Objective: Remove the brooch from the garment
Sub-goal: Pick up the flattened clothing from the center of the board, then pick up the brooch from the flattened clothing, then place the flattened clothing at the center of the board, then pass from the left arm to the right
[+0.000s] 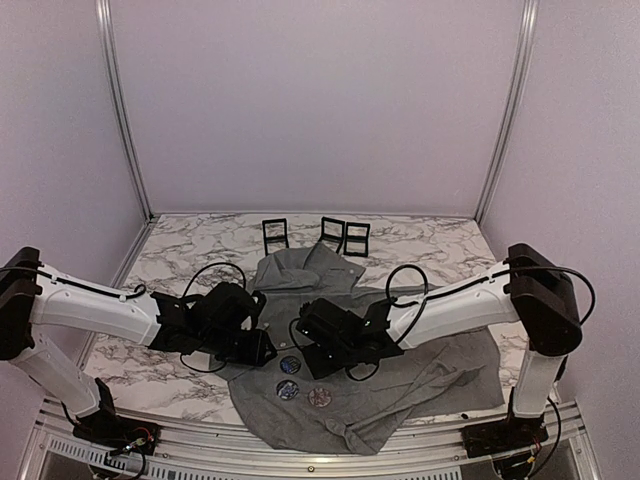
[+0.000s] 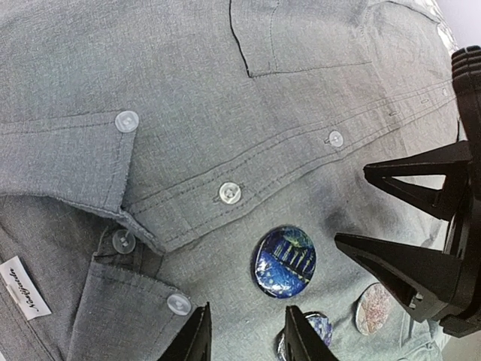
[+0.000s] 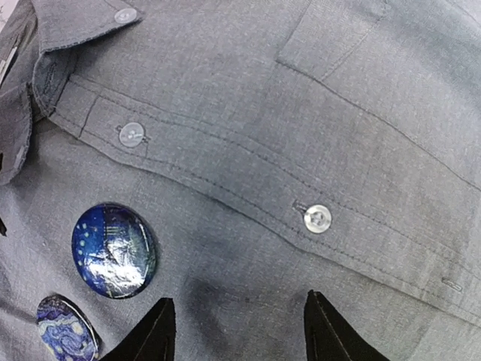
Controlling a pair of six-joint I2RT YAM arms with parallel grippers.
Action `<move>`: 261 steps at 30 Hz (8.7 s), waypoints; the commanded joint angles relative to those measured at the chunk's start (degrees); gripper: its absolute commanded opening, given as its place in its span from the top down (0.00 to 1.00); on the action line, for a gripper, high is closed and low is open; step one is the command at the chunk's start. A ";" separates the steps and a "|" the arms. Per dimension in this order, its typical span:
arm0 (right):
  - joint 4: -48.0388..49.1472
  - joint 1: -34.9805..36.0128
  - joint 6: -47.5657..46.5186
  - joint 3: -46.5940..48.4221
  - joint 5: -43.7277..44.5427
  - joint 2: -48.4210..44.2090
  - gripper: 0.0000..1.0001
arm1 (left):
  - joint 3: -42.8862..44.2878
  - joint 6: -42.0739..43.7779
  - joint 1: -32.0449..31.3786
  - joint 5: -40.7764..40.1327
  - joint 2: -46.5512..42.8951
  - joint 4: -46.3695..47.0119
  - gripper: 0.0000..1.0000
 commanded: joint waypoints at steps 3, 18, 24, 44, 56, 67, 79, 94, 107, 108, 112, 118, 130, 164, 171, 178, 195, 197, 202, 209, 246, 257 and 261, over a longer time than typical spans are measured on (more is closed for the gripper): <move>-2.11 0.99 0.50 1.93 1.55 3.81 0.42 | -0.56 -0.69 0.44 -0.91 -1.50 -1.35 0.66; 0.10 1.17 2.02 0.96 -2.55 6.94 0.92 | -2.16 -2.03 1.52 -0.50 -2.46 -0.91 0.66; 1.30 0.97 2.14 1.80 -4.21 5.14 1.00 | -2.75 -2.79 1.88 0.52 -2.68 0.02 0.66; 8.35 -4.29 4.00 2.24 -11.26 -6.96 1.00 | -1.35 -5.01 2.76 4.19 -5.97 1.69 0.62; 8.09 -5.76 1.17 8.38 -10.93 -9.09 1.00 | 6.27 -5.35 3.25 1.58 -4.21 -0.97 0.59; 10.38 -4.01 1.57 7.52 -13.44 -8.52 1.00 | 3.89 -10.64 3.55 -3.55 -3.42 -2.99 0.60; 10.96 -0.41 1.27 8.65 -13.62 -4.67 1.00 | -3.38 -17.27 3.04 -2.93 -6.48 1.55 0.65; 12.64 1.77 2.60 7.36 -13.33 -3.75 1.00 | -8.86 -23.65 0.79 -1.88 -10.48 8.93 0.63; 13.10 2.15 3.26 4.58 -13.82 -5.54 1.00 | -9.63 -28.31 0.30 -1.79 -4.15 16.22 0.63; 13.03 2.08 3.20 4.51 -13.78 -5.62 1.00 | -9.68 -28.40 0.21 -1.86 -3.67 16.03 0.64; 13.09 2.10 3.18 4.27 -13.69 -5.90 1.00 | -9.73 -28.54 0.21 -2.01 -2.63 15.26 0.67; 13.18 2.15 3.45 3.73 -13.61 -5.90 1.00 | -10.09 -28.49 0.16 -2.26 -3.03 14.19 0.74; 12.19 2.55 2.99 5.29 -14.13 -4.03 1.00 | -10.81 -29.14 0.20 -1.95 -4.09 13.80 0.86; 13.59 2.72 4.82 2.69 -15.36 -2.99 1.00 | -11.17 -29.27 0.29 -0.50 -1.23 14.10 0.86; 13.78 2.72 5.00 1.77 -15.01 -3.37 1.00 | -11.03 -28.90 0.29 -0.47 -0.53 15.42 0.91; 13.85 2.65 5.10 1.50 -15.01 -3.44 1.00 | -10.93 -29.02 0.38 -0.12 0.48 16.13 0.90; 12.64 1.40 4.63 0.42 -11.06 -3.79 1.00 | -9.72 -21.48 1.43 -0.51 -2.51 16.33 1.00; 12.64 0.55 4.33 0.08 -10.98 -3.87 1.00 | -9.60 -19.49 1.58 -0.07 -3.75 15.82 1.00; 12.31 -1.89 3.28 0.09 -11.38 -3.75 1.00 | -9.98 -16.78 2.47 2.16 -6.02 16.80 1.00; 11.54 -5.15 1.63 0.92 -12.88 -2.86 1.00 | -8.06 -12.30 4.63 8.19 -6.87 14.37 1.00; 10.41 1.67 -18.96 -0.50 -1.36 -8.51 0.48 | 2.95 -7.26 11.09 24.14 1.19 1.69 1.00; 11.92 4.13 -24.55 -0.56 2.04 -3.98 0.37 | 5.20 -6.10 12.39 27.83 2.02 -1.90 1.00; 11.64 4.17 -25.18 0.84 4.22 -1.76 0.37 | 5.52 -5.94 12.43 27.98 1.89 -2.29 1.00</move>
